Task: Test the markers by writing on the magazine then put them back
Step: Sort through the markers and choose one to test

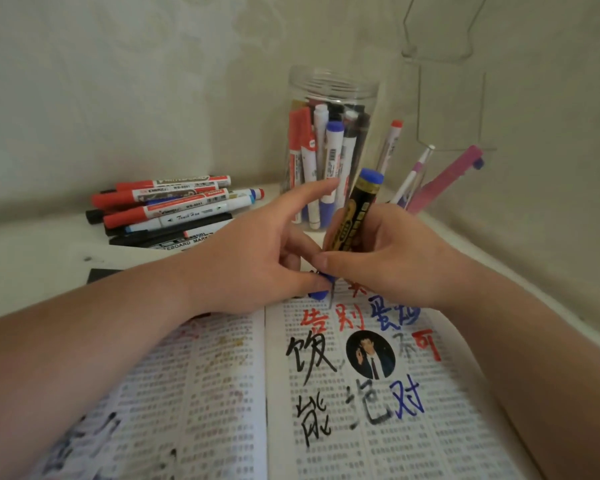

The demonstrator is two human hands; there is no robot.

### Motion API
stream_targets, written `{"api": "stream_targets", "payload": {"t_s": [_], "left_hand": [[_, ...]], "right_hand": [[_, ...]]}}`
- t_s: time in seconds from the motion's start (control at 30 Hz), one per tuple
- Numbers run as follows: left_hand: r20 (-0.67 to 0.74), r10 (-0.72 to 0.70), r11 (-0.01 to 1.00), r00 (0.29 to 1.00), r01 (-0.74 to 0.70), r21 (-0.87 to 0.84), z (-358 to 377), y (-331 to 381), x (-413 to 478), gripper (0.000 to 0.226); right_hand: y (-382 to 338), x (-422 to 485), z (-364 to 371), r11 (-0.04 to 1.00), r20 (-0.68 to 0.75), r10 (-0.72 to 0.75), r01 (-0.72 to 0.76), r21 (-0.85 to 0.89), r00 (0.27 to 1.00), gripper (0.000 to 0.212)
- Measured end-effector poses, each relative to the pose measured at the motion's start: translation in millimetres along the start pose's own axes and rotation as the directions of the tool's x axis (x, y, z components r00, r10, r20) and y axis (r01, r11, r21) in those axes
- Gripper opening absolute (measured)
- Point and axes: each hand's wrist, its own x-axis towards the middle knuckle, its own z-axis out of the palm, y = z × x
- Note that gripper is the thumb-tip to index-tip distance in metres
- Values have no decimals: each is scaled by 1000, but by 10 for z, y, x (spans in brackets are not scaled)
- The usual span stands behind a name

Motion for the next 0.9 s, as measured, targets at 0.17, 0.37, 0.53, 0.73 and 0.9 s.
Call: {"api": "stream_targets", "payload": {"t_s": [0.17, 0.37, 0.53, 0.73, 0.9], "left_hand": [[6, -1, 1000, 1000, 1, 21, -1, 9, -5, 104], [26, 18, 1000, 1000, -18, -8, 12, -14, -1, 93], [1, 21, 999, 1000, -21, -32, -9, -77, 11, 82], [6, 54, 996, 999, -53, -68, -19, -121, 14, 71], [-52, 74, 996, 996, -76, -40, -19, -103, 31, 50]], "right_hand": [[40, -24, -55, 991, -79, -99, 106, 78, 992, 31], [10, 5, -11, 961, -301, -166, 222, 164, 939, 12], [-42, 2, -28, 984, -257, -116, 146, 102, 959, 13], [-105, -35, 110, 978, -268, -171, 196, 70, 948, 4], [-27, -42, 224, 961, -436, -266, 200, -191, 859, 20]]}}
